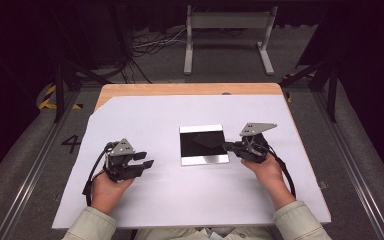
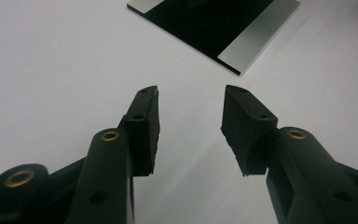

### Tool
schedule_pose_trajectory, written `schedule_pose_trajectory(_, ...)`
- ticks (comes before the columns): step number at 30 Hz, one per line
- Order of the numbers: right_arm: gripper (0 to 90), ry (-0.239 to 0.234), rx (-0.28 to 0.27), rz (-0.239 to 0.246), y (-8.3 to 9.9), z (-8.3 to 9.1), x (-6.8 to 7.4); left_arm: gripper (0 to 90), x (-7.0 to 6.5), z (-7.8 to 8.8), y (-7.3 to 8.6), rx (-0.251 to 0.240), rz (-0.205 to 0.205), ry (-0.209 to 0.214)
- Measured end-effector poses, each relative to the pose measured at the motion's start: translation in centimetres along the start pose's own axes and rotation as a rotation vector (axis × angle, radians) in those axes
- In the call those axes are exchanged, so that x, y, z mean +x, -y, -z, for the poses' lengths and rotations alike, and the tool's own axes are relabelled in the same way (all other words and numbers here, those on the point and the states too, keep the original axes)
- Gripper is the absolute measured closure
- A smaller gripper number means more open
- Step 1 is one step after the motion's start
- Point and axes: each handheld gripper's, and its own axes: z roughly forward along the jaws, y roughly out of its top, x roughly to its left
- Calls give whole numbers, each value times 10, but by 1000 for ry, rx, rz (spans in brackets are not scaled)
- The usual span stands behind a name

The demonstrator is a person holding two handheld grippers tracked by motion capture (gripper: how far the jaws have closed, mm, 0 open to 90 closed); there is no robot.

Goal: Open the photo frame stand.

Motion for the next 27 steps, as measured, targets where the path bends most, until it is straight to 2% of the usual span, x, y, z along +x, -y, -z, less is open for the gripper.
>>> schedule_pose_trajectory(11, 899, 0, 21, 12, 0, 0, 1, 568, 1, 0, 0, 4, -1, 2)
schedule_pose_trajectory(14, 878, -3, 46, -19, 1, 2, 0, 565, 1, -1, 0, 9, 2, 7)
schedule_pose_trajectory(19, 853, 6, 85, -24, 1, 6, -1, 563, 2, -3, -1, 9, -2, 8)
schedule_pose_trajectory(24, 832, 2, 71, -40, 0, 14, -1, 563, 1, -3, -1, 6, 6, 12)
schedule_pose_trajectory(27, 791, -4, 56, -79, -1, 23, -2, 557, 2, -4, -2, 7, 3, 11)
